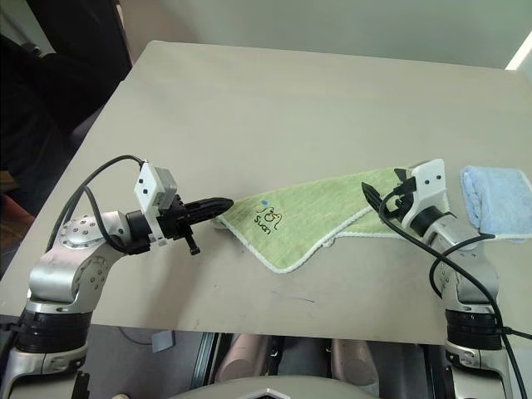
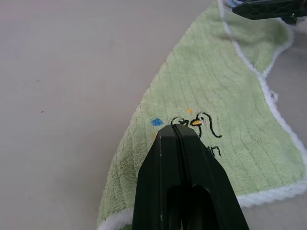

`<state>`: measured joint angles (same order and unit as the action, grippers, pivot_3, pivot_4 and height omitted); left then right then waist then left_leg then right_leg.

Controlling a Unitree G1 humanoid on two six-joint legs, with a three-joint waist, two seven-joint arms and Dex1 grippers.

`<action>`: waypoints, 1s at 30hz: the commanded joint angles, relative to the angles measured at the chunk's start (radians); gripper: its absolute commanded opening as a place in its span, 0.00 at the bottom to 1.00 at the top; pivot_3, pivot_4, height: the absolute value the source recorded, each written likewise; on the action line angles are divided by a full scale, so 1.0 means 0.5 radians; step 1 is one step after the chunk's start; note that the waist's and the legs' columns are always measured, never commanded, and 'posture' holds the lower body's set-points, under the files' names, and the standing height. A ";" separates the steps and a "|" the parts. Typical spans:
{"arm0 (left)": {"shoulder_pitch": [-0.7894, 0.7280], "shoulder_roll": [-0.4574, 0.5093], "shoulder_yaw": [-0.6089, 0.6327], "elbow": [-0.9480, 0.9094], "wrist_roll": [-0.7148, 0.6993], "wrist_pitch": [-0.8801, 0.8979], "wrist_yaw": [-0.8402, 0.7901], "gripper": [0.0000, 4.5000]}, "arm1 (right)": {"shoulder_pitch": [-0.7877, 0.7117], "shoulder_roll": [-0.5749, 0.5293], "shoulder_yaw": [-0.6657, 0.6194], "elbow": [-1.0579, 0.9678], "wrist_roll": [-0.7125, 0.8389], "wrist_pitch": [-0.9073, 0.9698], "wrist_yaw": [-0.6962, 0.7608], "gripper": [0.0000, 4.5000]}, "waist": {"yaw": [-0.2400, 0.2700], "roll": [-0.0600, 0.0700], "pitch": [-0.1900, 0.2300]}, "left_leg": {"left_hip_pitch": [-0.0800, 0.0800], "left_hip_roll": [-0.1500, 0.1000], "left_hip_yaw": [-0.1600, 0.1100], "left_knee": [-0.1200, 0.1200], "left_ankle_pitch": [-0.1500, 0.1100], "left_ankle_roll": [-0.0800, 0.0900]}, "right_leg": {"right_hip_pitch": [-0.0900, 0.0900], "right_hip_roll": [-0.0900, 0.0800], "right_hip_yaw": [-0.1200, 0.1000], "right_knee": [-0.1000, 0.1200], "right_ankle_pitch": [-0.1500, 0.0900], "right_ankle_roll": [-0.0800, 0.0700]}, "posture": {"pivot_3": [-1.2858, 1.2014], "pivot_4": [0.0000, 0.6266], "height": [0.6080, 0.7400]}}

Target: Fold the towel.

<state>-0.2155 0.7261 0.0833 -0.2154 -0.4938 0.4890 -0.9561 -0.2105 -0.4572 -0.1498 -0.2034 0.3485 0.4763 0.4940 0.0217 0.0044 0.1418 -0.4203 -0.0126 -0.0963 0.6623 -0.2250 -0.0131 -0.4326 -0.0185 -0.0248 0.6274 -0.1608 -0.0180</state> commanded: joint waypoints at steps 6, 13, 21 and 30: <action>-0.273 0.246 -0.473 -0.037 0.180 -0.230 -0.657 0.44 | -0.018 -0.016 -0.005 -0.071 0.006 -0.023 0.005 1.00 | 0.005 0.000 0.000 | -0.001 0.000 -0.001 0.001 -0.008 -0.014 | 0.000 0.000 0.000 0.000 0.001 0.000 | 0.52 0.24 0.97; -0.570 0.076 -0.774 0.156 0.477 -0.504 -0.742 0.99 | 0.032 -0.010 -0.022 -0.142 0.012 -0.001 -0.030 1.00 | 0.005 0.000 0.000 | -0.002 0.000 -0.001 0.001 -0.008 -0.012 | -0.001 0.000 0.000 0.000 0.001 -0.001 | 0.52 0.24 0.97; -0.737 -0.086 -1.099 0.256 0.716 -0.659 -0.909 0.99 | 0.096 -0.013 -0.067 -0.237 0.021 0.042 -0.078 1.00 | 0.005 0.000 0.000 | -0.003 0.000 -0.001 0.001 -0.002 0.004 | -0.001 0.000 0.000 -0.002 0.002 0.007 | 0.52 0.24 0.97; -0.807 -0.128 -1.211 0.359 0.881 -0.764 -0.990 0.99 | 0.161 -0.017 -0.118 -0.326 0.033 0.093 -0.107 1.00 | 0.006 0.000 0.000 | -0.004 0.001 -0.001 0.002 -0.003 0.006 | 0.000 0.000 0.000 -0.002 -0.002 0.018 | 0.52 0.24 0.97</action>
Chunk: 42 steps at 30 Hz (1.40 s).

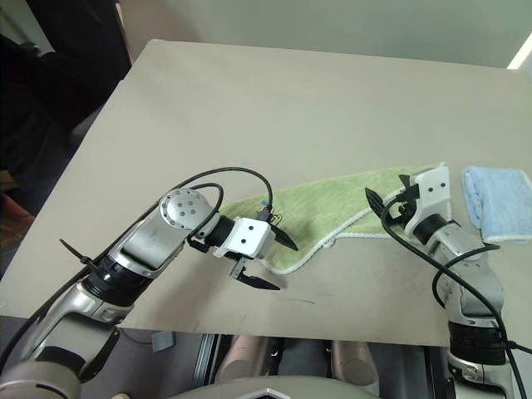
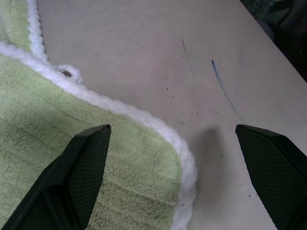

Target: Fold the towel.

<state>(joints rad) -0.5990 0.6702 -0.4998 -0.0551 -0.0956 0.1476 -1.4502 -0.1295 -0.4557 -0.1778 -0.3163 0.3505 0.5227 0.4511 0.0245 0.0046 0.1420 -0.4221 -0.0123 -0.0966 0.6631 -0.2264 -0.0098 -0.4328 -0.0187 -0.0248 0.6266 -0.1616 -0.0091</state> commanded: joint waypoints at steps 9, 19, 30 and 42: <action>-0.013 -0.042 -0.083 0.093 0.180 -0.152 -0.034 0.88 | -0.011 -0.028 -0.083 -0.116 0.033 0.025 -0.024 1.00 | 0.000 0.000 0.000 | 0.000 0.000 0.000 0.000 0.001 0.001 | 0.001 0.000 0.000 0.000 -0.005 0.009 | 0.52 0.24 0.97; 0.027 -0.057 -0.044 0.109 0.201 -0.144 0.033 0.13 | -0.055 -0.048 -0.081 -0.102 0.040 0.033 -0.006 1.00 | 0.006 0.000 0.000 | 0.000 0.000 0.000 0.002 0.003 -0.004 | 0.003 0.000 0.000 0.000 -0.006 0.009 | 0.52 0.24 0.97; 0.110 0.038 0.113 0.078 0.094 -0.163 0.076 0.02 | -0.134 -0.448 -0.017 0.118 -0.324 -0.238 0.064 1.00 | 0.007 0.000 0.000 | -0.001 0.000 0.000 0.002 0.003 -0.003 | 0.003 0.000 0.001 0.000 -0.006 0.011 | 0.52 0.24 0.97; 0.251 0.183 0.352 0.003 -0.077 -0.066 0.123 0.02 | -0.371 -1.004 0.373 0.981 -1.008 -1.224 0.285 1.00 | -0.007 0.002 0.001 | 0.001 0.004 0.003 -0.001 0.000 -0.005 | 0.000 0.001 0.000 0.000 -0.001 0.023 | 0.52 0.24 0.97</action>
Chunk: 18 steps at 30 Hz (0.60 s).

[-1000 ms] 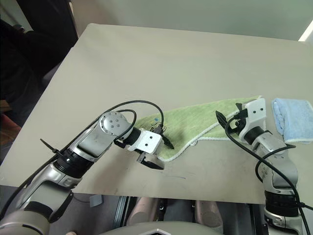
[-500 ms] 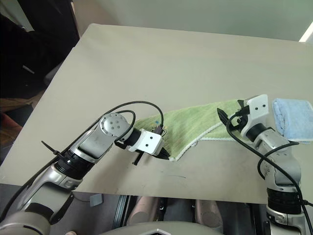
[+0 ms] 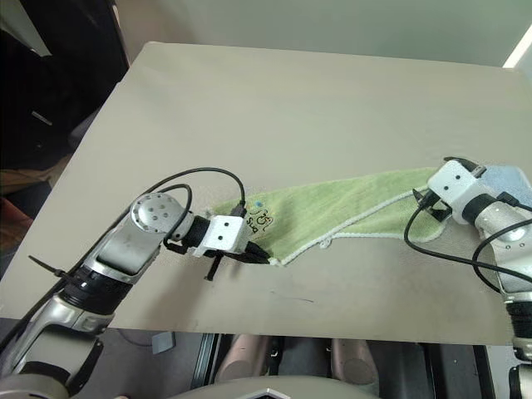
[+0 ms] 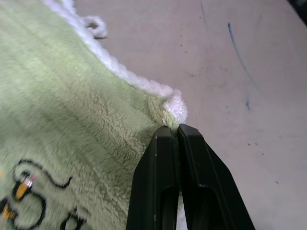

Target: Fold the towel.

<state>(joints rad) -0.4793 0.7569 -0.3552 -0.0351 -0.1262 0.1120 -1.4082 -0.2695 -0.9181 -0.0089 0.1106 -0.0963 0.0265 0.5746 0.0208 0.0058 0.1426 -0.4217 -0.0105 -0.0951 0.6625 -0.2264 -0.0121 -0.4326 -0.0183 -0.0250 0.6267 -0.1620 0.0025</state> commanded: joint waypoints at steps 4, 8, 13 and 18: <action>0.046 0.005 0.065 -0.065 -0.014 0.007 0.076 0.02 | -0.249 -0.158 0.184 0.447 -0.372 -0.564 -0.029 1.00 | 0.001 0.000 0.000 | -0.001 0.000 0.000 0.001 0.000 0.007 | 0.000 0.000 0.000 0.000 0.002 -0.003 | 0.52 0.24 0.97; 0.064 0.009 0.071 -0.069 0.000 -0.003 0.110 0.02 | -0.321 -0.214 0.254 0.581 -0.472 -0.759 0.019 1.00 | 0.004 0.000 0.000 | -0.001 0.001 0.000 0.001 -0.003 0.011 | 0.000 0.000 0.000 0.000 0.008 -0.018 | 0.52 0.24 0.97; 0.072 0.016 0.070 -0.064 0.002 -0.013 0.126 0.02 | -0.311 -0.299 0.266 0.578 -0.521 -0.845 0.114 1.00 | 0.006 0.001 0.000 | -0.001 0.001 0.001 0.001 -0.009 0.015 | -0.001 0.000 -0.001 0.000 0.006 -0.017 | 0.52 0.24 0.97; 0.075 0.017 0.064 -0.062 0.006 -0.022 0.131 0.02 | -0.300 -0.354 0.255 0.574 -0.558 -0.857 0.144 1.00 | 0.006 0.001 0.001 | -0.001 0.002 0.001 0.002 -0.013 0.015 | -0.001 0.000 -0.001 -0.001 0.006 -0.018 | 0.52 0.24 0.97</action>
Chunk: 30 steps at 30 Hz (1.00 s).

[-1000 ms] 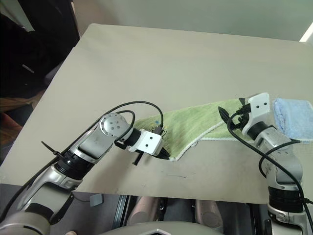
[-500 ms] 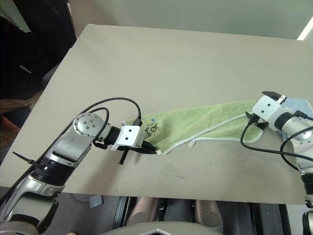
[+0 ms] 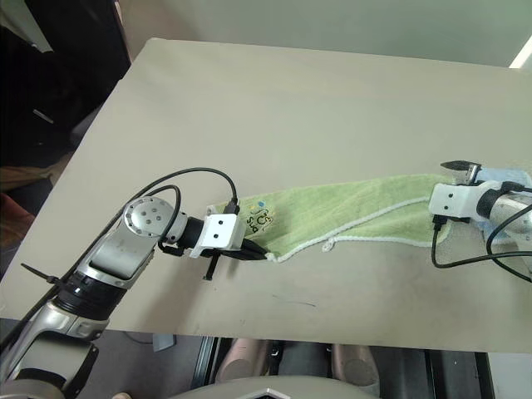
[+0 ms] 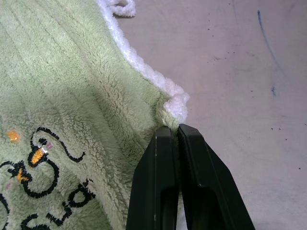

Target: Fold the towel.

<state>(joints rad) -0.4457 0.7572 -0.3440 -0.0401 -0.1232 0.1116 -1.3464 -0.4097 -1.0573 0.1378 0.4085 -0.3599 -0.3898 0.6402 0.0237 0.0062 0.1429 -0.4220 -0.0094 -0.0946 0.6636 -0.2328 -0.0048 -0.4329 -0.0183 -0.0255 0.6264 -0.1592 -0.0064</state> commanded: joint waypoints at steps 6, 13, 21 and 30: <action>0.007 0.002 0.027 -0.044 0.006 -0.037 0.009 0.02 | -0.082 -0.066 -0.021 0.051 -0.173 -0.051 -0.129 1.00 | 0.000 0.001 0.000 | 0.001 0.001 0.001 0.001 0.000 0.000 | 0.000 0.000 0.000 0.000 0.000 -0.001 | 0.52 0.24 0.97; 0.007 0.004 0.030 -0.054 0.008 -0.035 0.011 0.00 | -0.066 -0.042 -0.037 0.051 -0.188 -0.059 -0.167 0.67 | 0.000 0.001 0.001 | 0.002 0.001 0.002 0.001 0.000 0.001 | 0.000 0.000 0.000 0.001 0.000 -0.002 | 0.52 0.24 0.97; 0.020 0.010 0.036 -0.067 0.004 -0.033 0.014 0.00 | -0.012 -0.031 -0.052 0.000 -0.174 -0.038 -0.179 0.06 | 0.000 0.001 0.001 | 0.002 0.002 0.002 0.001 0.000 0.001 | 0.000 0.000 -0.001 0.000 0.000 -0.002 | 0.52 0.24 0.97; 0.020 0.001 0.030 -0.068 0.006 -0.040 0.015 0.00 | 0.013 -0.015 -0.046 0.020 -0.168 -0.033 -0.203 0.04 | 0.000 0.001 0.001 | 0.002 0.002 0.003 0.001 0.000 0.001 | 0.000 0.000 -0.001 0.001 0.000 -0.002 | 0.52 0.24 0.97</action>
<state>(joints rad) -0.4378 0.7554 -0.3442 -0.0410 -0.1216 0.1063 -1.3438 -0.4032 -1.0656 0.1389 0.4272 -0.4560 -0.4077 0.5483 0.0236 0.0067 0.1432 -0.4210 -0.0082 -0.0931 0.6640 -0.2329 -0.0044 -0.4327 -0.0183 -0.0258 0.6267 -0.1591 -0.0074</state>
